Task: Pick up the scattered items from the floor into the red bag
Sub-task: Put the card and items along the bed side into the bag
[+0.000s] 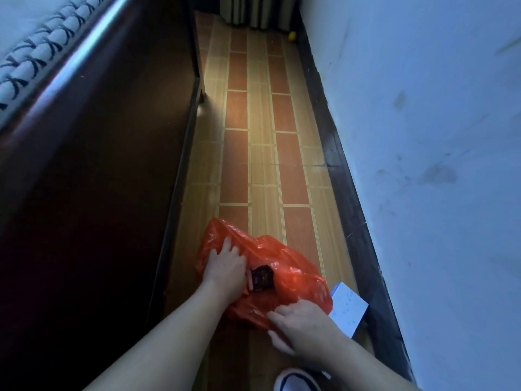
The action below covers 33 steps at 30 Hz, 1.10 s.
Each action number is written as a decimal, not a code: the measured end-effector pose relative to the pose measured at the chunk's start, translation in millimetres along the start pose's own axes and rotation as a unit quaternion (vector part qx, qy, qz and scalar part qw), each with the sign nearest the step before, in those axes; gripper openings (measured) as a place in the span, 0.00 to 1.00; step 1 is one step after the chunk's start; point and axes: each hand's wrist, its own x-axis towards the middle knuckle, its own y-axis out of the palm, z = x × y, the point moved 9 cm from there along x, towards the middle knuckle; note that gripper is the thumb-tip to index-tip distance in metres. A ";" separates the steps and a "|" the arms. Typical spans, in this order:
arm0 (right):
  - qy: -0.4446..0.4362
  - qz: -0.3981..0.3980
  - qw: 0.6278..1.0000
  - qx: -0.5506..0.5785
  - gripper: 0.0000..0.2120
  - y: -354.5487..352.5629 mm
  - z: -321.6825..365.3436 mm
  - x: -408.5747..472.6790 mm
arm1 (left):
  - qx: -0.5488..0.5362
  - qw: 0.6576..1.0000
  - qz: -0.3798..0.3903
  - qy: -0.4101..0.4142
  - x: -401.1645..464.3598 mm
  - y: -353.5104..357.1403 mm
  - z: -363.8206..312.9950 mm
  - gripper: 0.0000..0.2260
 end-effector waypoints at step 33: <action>0.394 -0.140 0.892 0.171 0.29 24.7 -125.0 -129.9 | 0.001 0.998 0.069 -0.004 -12.5 -65.8 -44.7 0.15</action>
